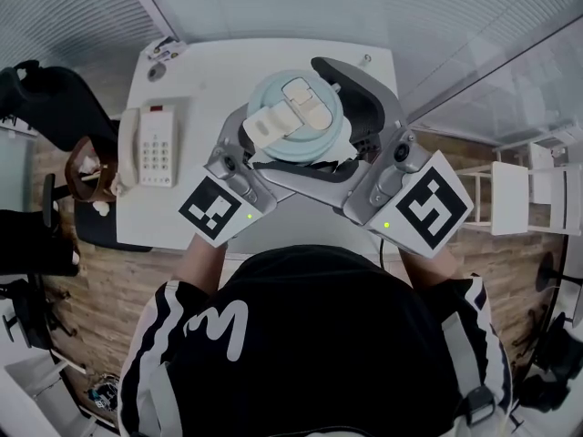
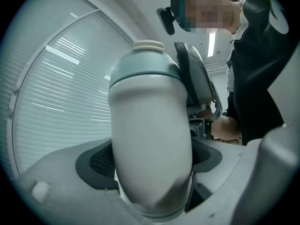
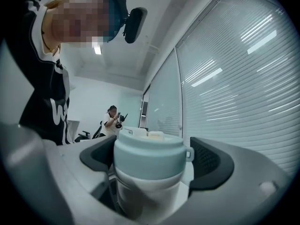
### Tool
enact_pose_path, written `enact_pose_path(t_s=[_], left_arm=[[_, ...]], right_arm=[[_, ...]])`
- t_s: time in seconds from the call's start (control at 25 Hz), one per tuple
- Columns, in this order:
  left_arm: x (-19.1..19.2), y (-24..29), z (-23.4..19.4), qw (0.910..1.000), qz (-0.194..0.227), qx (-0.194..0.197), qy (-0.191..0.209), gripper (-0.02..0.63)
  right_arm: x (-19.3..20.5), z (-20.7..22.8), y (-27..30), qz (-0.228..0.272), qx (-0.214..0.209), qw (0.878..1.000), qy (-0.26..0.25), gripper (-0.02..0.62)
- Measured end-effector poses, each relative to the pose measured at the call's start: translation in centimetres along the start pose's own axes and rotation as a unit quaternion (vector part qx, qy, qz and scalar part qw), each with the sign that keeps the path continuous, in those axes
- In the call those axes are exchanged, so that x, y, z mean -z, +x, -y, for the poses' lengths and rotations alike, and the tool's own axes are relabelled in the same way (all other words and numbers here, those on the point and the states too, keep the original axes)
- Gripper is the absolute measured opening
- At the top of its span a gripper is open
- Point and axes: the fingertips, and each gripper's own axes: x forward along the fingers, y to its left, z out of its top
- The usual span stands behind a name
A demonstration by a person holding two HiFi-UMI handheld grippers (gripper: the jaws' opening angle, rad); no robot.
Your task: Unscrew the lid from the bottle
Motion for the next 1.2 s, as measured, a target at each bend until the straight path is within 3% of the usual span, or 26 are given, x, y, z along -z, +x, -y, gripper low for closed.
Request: enact_pose_path(t_s=[0.12, 0.32, 0.64, 0.8, 0.96, 1.04, 1.2], left_arm=[[-0.6, 0.0, -0.6, 0.9995, 0.019, -0.025, -0.004, 0.446], [-0.7, 0.0, -1.5, 0.9958, -0.005, -0.064, 0.065, 0.446], [-0.5, 0.2, -2.3, 0.9899, -0.003, -0.135, 0.044, 0.445], [-0.9, -0.4, -1.4, 0.9963, 0.007, -0.085, 0.002, 0.446], [-1.9, -1.6, 0.0, 0.9998, 0.020, -0.008, -0.005, 0.443], [-2.2, -1.9, 0.8, 0.9994, 0.030, 0.017, -0.006, 0.442], [-3.6, -2.2, 1.1, 0.9933, 0.088, 0.053, -0.054, 0.442]], right_arm=[[-0.3, 0.3, 0.2, -0.005, 0.027, 0.999, -0.018, 0.468], [-0.2, 0.8, 0.5, -0.012, 0.097, 0.994, -0.043, 0.487], [-0.1, 1.3, 0.7, -0.034, 0.175, 0.980, -0.093, 0.483], [0.3, 0.9, -0.2, -0.049, 0.126, 0.989, -0.066, 0.474], [-0.5, -0.1, -0.8, -0.047, 0.050, 0.995, -0.070, 0.474], [-1.0, -0.9, -0.9, -0.042, 0.017, 0.996, -0.079, 0.474], [-1.9, -1.9, -0.7, -0.046, -0.041, 0.993, -0.106, 0.458]])
